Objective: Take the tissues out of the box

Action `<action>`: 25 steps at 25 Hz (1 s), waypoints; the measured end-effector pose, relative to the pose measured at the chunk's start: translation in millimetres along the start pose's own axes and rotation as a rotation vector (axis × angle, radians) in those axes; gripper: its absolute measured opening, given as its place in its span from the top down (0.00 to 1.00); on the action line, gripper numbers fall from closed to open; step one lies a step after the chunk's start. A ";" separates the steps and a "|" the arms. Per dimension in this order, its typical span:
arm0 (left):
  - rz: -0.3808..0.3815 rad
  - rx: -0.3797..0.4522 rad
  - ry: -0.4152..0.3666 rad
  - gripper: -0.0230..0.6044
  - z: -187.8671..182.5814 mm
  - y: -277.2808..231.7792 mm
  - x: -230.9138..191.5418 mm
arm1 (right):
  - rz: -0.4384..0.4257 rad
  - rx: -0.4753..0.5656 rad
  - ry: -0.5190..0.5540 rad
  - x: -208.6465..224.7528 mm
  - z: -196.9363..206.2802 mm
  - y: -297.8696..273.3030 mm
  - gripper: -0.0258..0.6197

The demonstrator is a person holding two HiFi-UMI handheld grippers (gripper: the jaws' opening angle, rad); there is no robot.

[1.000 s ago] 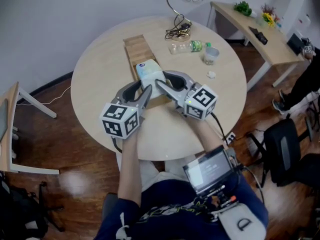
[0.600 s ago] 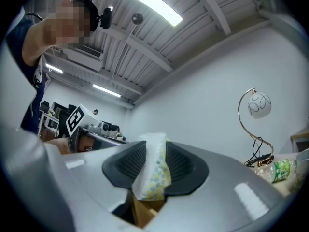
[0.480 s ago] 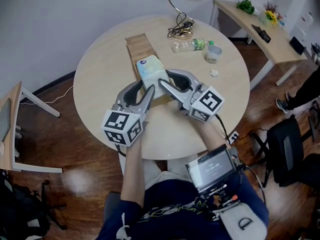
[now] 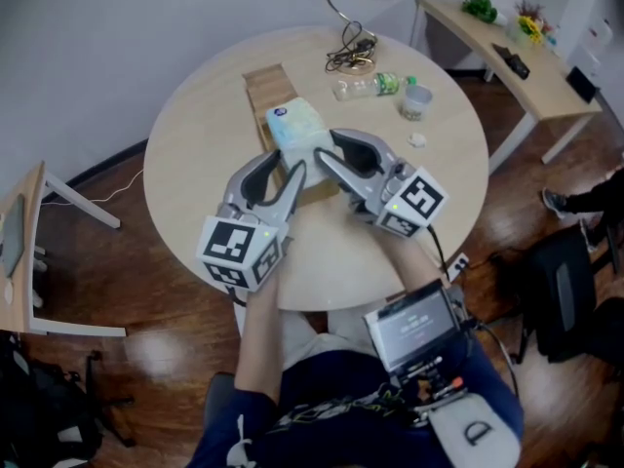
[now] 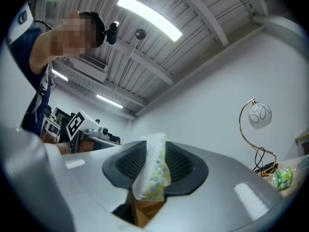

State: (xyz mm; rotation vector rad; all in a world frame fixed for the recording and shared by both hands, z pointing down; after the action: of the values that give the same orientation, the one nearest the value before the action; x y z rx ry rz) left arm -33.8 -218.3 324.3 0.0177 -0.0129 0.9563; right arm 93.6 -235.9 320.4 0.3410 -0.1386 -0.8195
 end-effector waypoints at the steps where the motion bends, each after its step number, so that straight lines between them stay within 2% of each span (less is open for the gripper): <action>1: 0.002 0.002 -0.001 0.71 -0.7 -0.6 0.6 | -0.006 0.006 0.002 0.0 -1.8 0.4 0.78; 7: -0.005 -0.008 -0.007 0.71 -2.8 7.4 0.5 | -0.049 -0.020 -0.003 -3.5 -2.1 -3.3 0.78; 10: -0.010 0.004 -0.003 0.71 -10.4 15.5 -1.3 | -0.065 -0.015 0.039 -16.0 -18.7 -12.7 0.78; 16: 0.007 -0.003 -0.007 0.71 -23.0 27.7 -0.6 | -0.032 -0.086 0.022 -24.0 -22.7 -16.2 0.79; 25: -0.012 -0.010 0.002 0.71 -31.3 66.0 -5.7 | -0.063 -0.104 0.002 -57.4 -24.8 -33.9 0.79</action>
State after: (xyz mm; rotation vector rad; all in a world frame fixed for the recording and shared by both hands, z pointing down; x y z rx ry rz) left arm -90.9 -184.2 293.5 0.0079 -0.0156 0.9443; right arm 37.5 -209.0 285.9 0.2494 -0.0834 -0.8848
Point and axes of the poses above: the fingertips, and each gripper's own axes: y backward along the fingers, x to its right, z out of its underside, the point moved 5 cm from there along y, backward along the fingers, and after that the axes turned 13 degrees about z, right-handed, at the moved point
